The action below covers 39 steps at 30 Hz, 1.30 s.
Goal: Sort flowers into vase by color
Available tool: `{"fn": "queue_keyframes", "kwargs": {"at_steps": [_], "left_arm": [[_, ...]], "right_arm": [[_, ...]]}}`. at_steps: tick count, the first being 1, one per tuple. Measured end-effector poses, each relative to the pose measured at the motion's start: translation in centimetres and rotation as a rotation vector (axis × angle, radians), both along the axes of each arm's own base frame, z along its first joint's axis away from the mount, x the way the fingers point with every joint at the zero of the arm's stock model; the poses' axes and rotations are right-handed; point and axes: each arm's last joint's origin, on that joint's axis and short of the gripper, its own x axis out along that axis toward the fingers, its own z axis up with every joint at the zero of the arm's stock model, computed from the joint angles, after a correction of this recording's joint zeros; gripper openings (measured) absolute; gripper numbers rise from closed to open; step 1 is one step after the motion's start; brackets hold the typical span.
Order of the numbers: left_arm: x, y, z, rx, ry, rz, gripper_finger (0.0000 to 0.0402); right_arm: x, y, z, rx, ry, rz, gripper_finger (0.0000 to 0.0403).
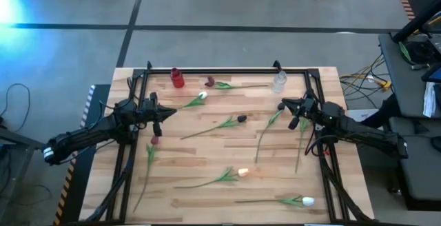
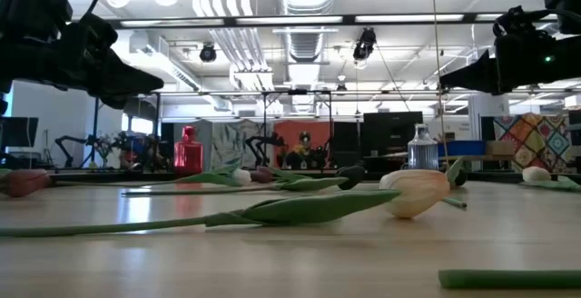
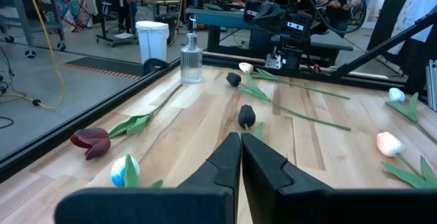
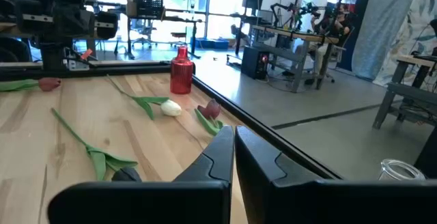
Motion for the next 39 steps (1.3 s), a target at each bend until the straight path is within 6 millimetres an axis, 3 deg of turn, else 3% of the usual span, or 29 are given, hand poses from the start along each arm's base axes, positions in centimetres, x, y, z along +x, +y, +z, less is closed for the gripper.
{"fn": "queue_keyframes", "kwargs": {"at_steps": [14, 23, 39], "left_arm": [[0.0, 0.0, 0.0, 0.001, 0.000, 0.005, 0.0000], [-0.5, 1.1, 0.1, 0.038, 0.007, 0.407, 0.0000], [-0.6, 1.2, 0.1, 0.042, 0.009, 0.457, 0.0000]], "right_arm": [[0.0, 0.0, 0.0, 0.000, 0.000, 0.000, 0.0009], [0.0, 0.0, 0.0, 0.000, 0.000, 0.000, 0.0009], [0.0, 0.0, 0.0, 0.000, 0.001, 0.000, 0.0009]]}}
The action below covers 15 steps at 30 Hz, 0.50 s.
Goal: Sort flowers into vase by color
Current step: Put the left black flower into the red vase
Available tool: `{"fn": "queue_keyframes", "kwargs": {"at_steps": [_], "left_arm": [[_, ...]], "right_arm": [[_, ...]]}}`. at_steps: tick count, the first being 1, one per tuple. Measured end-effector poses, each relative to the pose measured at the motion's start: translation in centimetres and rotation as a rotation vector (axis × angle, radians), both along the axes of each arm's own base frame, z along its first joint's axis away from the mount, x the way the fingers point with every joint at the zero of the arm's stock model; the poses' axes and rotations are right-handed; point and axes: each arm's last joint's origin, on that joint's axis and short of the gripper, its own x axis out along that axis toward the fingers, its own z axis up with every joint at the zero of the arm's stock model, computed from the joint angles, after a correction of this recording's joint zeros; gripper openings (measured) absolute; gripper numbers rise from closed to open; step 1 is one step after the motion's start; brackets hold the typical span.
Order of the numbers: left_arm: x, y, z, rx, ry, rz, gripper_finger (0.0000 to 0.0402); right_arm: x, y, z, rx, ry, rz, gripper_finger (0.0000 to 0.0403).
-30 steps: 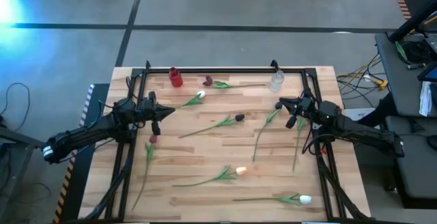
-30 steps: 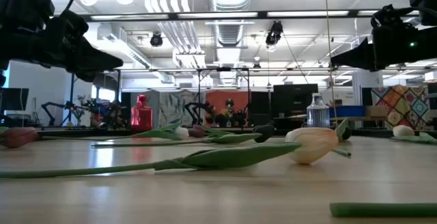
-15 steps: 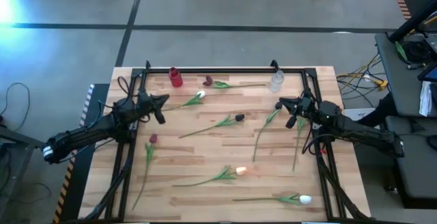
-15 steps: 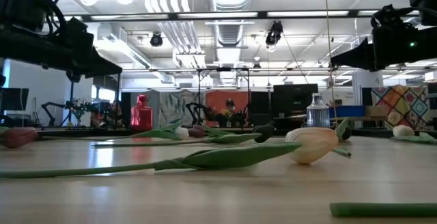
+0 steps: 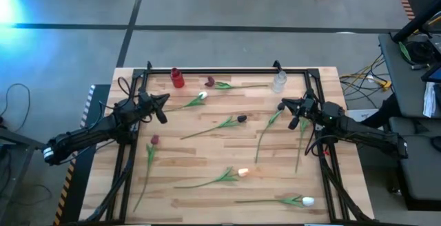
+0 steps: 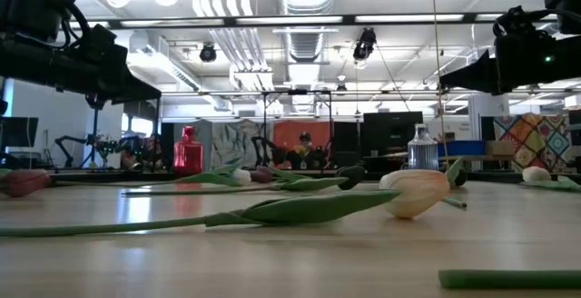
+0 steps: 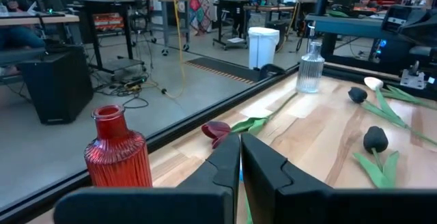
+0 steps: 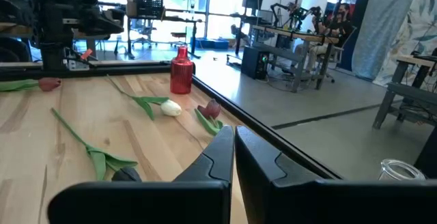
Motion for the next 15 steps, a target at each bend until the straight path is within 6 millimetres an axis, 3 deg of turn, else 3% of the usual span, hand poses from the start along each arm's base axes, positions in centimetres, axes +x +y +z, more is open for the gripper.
{"fn": "queue_keyframes", "kwargs": {"at_steps": [8, 15], "left_arm": [[0.0, 0.0, 0.2, -0.066, -0.084, -0.008, 0.0000], [-0.1, -0.1, 2.5, 0.052, -0.287, -0.015, 0.0000]], "right_arm": [[0.0, 0.0, 0.0, 0.000, 0.000, 0.000, 0.0009], [0.0, 0.0, 0.0, 0.000, 0.000, 0.000, 0.0009]]}}
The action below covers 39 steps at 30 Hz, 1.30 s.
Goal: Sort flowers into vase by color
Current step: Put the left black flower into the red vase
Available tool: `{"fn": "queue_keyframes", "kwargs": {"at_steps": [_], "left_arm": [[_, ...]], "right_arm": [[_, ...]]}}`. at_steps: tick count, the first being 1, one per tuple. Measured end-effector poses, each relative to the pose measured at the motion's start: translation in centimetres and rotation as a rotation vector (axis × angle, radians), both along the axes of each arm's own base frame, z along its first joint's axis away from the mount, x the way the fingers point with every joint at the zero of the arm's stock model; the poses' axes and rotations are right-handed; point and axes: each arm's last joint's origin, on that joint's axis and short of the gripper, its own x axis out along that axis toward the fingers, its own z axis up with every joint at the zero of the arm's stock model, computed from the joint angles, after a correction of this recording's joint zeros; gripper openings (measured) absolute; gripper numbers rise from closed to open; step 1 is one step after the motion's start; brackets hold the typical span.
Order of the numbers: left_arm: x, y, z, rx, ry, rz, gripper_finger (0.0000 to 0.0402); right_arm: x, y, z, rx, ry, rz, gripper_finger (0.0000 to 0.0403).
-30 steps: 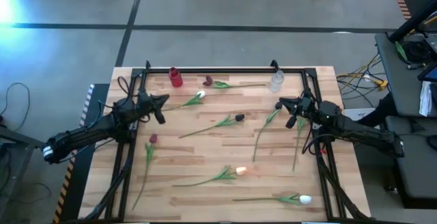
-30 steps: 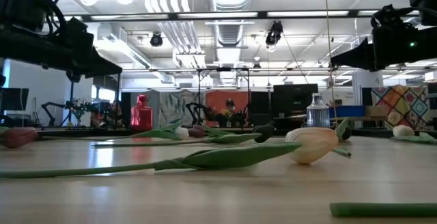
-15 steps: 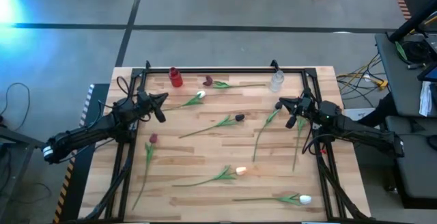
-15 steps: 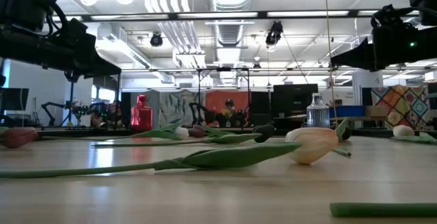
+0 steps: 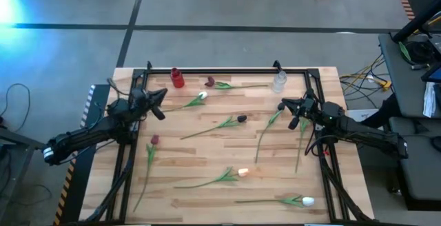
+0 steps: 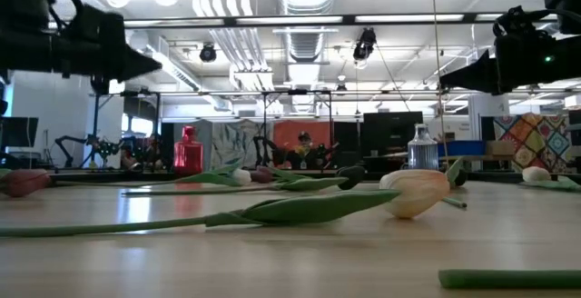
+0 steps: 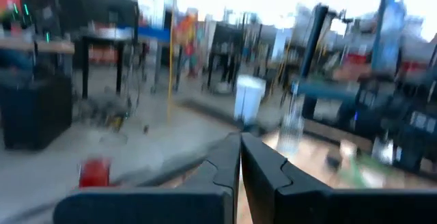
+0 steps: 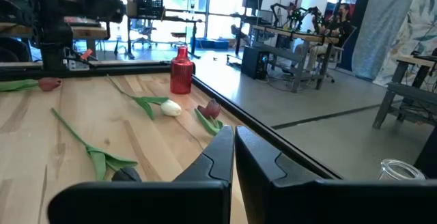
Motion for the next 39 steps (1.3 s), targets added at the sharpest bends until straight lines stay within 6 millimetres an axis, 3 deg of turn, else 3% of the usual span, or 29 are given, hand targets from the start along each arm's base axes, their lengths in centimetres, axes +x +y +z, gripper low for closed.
{"fn": "queue_keyframes", "kwargs": {"at_steps": [6, 12, 16, 23, 31, 39], "left_arm": [[-0.2, -0.4, 2.3, 0.054, -0.190, -0.104, 0.0000], [1.4, -0.2, 5.0, -0.124, -0.009, -0.272, 0.0000], [3.3, 0.3, 6.5, -0.142, 0.088, -0.332, 0.0000], [7.8, 0.5, 6.8, -0.118, 0.314, -0.462, 0.0000], [12.6, -2.6, 5.8, -0.103, 0.494, -0.660, 0.0000], [16.2, -3.1, 4.1, -0.268, 0.752, -0.669, 0.0000]], "right_arm": [[0.0, 0.0, 0.0, 0.000, 0.000, 0.000, 0.0009], [0.0, 0.0, 0.0, 0.000, 0.000, 0.000, 0.0009], [0.0, 0.0, 0.0, 0.000, 0.000, 0.000, 0.0009], [0.0, 0.0, 0.0, 0.000, 0.000, 0.000, 0.0009], [0.0, 0.0, 0.0, 0.000, 0.000, 0.000, 0.0009], [0.0, 0.0, 0.0, 0.000, 0.001, 0.000, 0.0009]]}}
